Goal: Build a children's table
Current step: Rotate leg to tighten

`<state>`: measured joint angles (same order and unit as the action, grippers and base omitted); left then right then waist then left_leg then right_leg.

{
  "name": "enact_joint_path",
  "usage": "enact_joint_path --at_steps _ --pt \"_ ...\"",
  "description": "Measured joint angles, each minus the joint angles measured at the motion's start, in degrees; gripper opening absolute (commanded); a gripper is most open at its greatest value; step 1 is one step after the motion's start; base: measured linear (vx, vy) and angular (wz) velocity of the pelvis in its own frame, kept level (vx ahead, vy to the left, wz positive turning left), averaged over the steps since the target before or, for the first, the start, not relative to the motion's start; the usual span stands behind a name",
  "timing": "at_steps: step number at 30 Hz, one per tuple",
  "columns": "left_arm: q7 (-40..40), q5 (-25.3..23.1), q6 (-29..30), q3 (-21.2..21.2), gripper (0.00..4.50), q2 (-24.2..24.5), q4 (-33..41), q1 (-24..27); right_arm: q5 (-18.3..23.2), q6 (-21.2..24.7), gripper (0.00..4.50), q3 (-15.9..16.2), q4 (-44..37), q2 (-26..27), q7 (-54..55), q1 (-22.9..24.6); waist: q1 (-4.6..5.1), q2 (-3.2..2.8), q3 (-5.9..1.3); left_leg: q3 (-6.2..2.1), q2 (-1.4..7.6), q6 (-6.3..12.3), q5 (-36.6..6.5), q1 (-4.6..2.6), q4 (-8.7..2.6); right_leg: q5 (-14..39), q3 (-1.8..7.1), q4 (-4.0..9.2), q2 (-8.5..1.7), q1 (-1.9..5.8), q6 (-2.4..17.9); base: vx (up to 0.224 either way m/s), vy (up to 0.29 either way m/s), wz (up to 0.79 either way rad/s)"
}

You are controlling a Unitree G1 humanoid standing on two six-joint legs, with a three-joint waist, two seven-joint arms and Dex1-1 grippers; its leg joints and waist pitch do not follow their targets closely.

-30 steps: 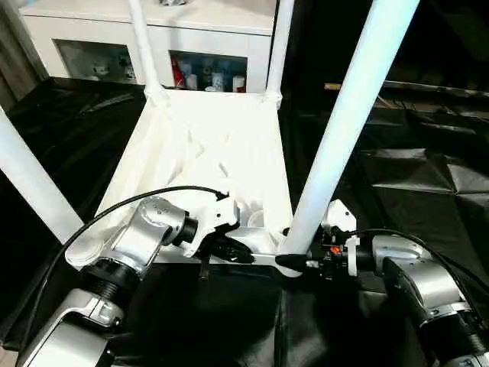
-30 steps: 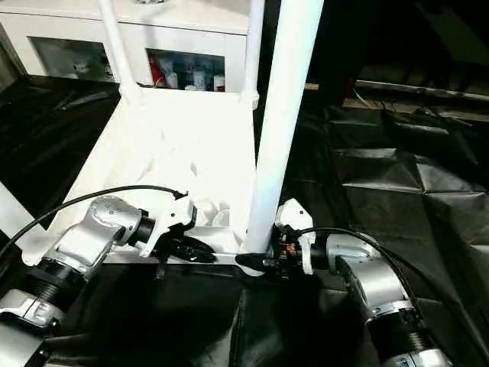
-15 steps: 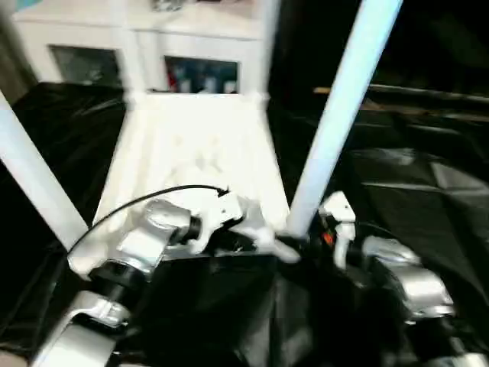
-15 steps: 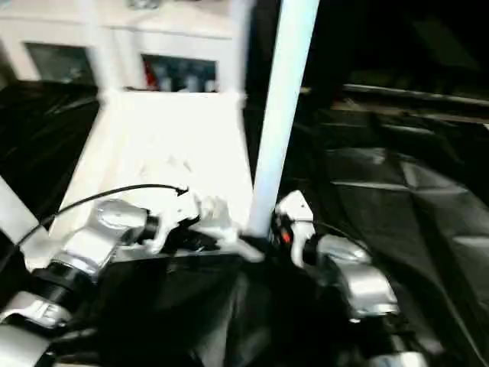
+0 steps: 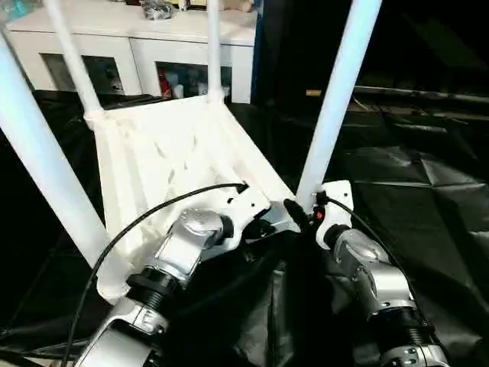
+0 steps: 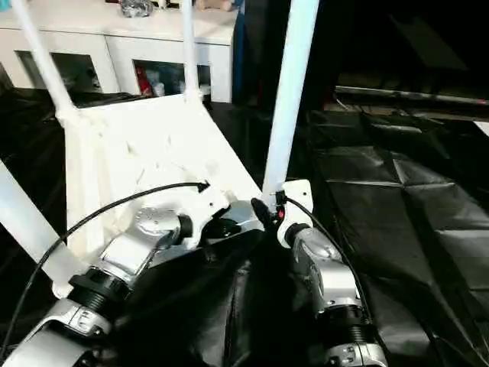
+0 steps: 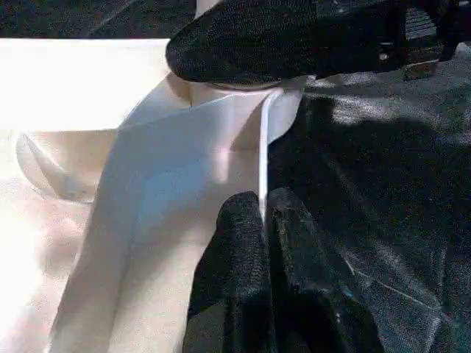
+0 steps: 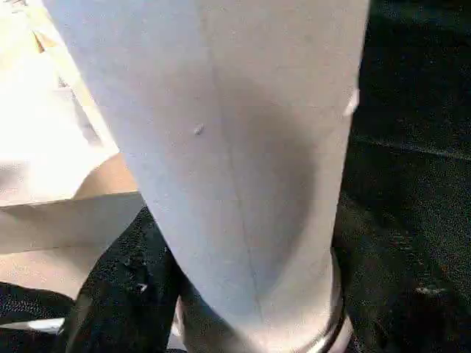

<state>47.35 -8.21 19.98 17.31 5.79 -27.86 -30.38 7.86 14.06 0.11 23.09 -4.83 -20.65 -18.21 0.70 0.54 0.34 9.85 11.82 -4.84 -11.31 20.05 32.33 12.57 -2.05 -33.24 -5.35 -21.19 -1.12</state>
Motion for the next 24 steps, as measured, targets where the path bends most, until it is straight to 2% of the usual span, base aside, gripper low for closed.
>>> enact_joint_path --at_steps 5,8,12,14,19,24 --pt "2.29 0.76 -0.47 0.09 0.00 1.05 0.35 0.00 -1.46 -0.10 3.52 2.70 -0.68 -4.57 -7.88 0.00 -0.08 -0.13 -0.01 0.00 0.01 0.00 0.00 0.03 -0.20 -0.06 -0.07 0.02 0.01 -0.03 -0.01 0.000 0.000 0.00" --pt "5.91 1.49 -1.89 0.54 0.00 3.27 0.68 -0.04 -1.21 0.03 3.52 5.12 -2.19 -9.19 -15.54 0.22 -0.30 -0.17 0.01 0.01 0.04 0.00 0.00 0.04 -0.44 -0.24 -0.10 0.01 0.04 -0.10 -0.12 0.000 0.000 0.00" --pt "10.73 2.97 -3.83 0.54 0.00 5.90 0.52 -0.01 -0.44 -1.27 3.52 6.42 -2.78 -13.03 -23.12 0.35 -0.47 -0.21 0.00 0.03 0.11 0.01 0.01 0.11 -0.55 -0.51 -0.18 -0.04 0.08 -0.24 -0.15 0.000 0.000 0.00" --pt "15.57 4.52 -5.21 0.58 0.00 8.62 1.19 0.25 1.13 -2.03 3.52 7.00 -3.32 -15.73 -29.27 0.62 -0.60 -0.12 0.08 0.07 0.17 0.03 0.02 0.28 -0.59 -0.44 -0.22 -0.04 0.18 -0.41 -0.21 0.000 0.000 0.00" --pt "25.39 6.79 -5.51 0.95 0.00 12.77 1.98 0.38 3.80 -2.16 3.52 8.59 -4.99 -17.14 -38.02 0.94 -1.15 0.08 0.25 0.18 0.10 0.44 0.15 0.52 -0.16 -0.28 -0.15 -0.20 0.06 -0.79 0.05 0.000 0.000 0.00" --pt "28.07 7.45 -5.02 1.35 0.00 14.08 2.26 0.24 5.07 -2.01 3.52 9.07 -5.01 -18.28 -41.16 0.80 -1.13 0.39 0.43 0.31 0.03 0.66 0.00 0.67 0.20 -0.27 -0.05 -0.19 -0.08 -0.78 0.12 0.000 0.000 0.00"
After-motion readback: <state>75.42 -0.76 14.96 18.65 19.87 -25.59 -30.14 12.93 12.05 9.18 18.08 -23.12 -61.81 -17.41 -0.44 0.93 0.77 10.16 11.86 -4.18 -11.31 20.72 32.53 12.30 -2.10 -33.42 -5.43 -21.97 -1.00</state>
